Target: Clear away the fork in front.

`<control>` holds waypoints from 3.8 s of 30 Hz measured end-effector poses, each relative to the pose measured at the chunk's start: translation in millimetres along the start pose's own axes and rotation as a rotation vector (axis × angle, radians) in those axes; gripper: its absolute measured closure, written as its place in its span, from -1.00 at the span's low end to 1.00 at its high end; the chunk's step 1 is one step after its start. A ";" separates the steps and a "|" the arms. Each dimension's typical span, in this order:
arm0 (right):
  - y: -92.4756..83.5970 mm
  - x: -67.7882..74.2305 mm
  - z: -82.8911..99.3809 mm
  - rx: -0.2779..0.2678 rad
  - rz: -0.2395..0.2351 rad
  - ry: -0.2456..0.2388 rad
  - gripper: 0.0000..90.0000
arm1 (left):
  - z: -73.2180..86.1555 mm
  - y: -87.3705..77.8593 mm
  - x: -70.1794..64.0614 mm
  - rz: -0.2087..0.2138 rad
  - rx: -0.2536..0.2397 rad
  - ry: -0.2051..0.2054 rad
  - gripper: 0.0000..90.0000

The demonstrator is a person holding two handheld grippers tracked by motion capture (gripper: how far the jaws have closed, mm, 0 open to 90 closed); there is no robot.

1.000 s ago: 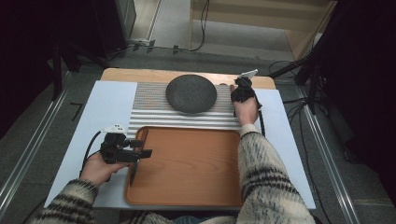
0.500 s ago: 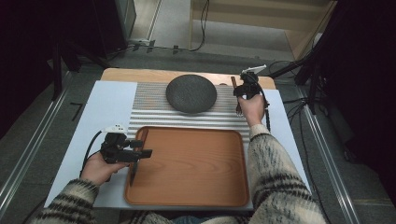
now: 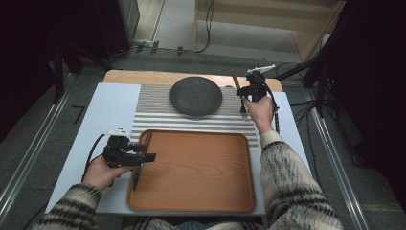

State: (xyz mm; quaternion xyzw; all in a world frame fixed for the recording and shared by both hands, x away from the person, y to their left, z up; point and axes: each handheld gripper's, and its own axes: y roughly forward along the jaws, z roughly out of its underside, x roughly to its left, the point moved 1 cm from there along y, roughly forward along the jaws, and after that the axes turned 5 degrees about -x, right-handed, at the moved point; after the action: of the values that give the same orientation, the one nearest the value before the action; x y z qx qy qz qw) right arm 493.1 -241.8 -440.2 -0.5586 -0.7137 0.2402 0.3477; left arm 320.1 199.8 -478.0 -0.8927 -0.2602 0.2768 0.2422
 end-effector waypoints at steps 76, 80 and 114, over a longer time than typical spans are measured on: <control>-60.7 72.4 97.2 -0.103 -0.320 -0.261 0.68 | -92.7 35.9 -20.8 0.011 0.005 0.020 -0.44; -62.4 76.1 101.0 -0.100 -0.324 -0.267 0.68 | -99.0 39.2 -23.7 0.011 0.002 0.025 -0.44; -65.7 112.2 122.5 -0.134 -0.384 -0.326 0.68 | -122.2 58.2 -31.7 0.001 -0.040 0.007 -0.41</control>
State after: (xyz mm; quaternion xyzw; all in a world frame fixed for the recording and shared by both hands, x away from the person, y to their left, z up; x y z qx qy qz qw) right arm 343.0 -145.2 -445.3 -0.3883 -0.8678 0.2088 0.2293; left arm 392.6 102.2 -410.7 -0.8985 -0.2647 0.2683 0.2249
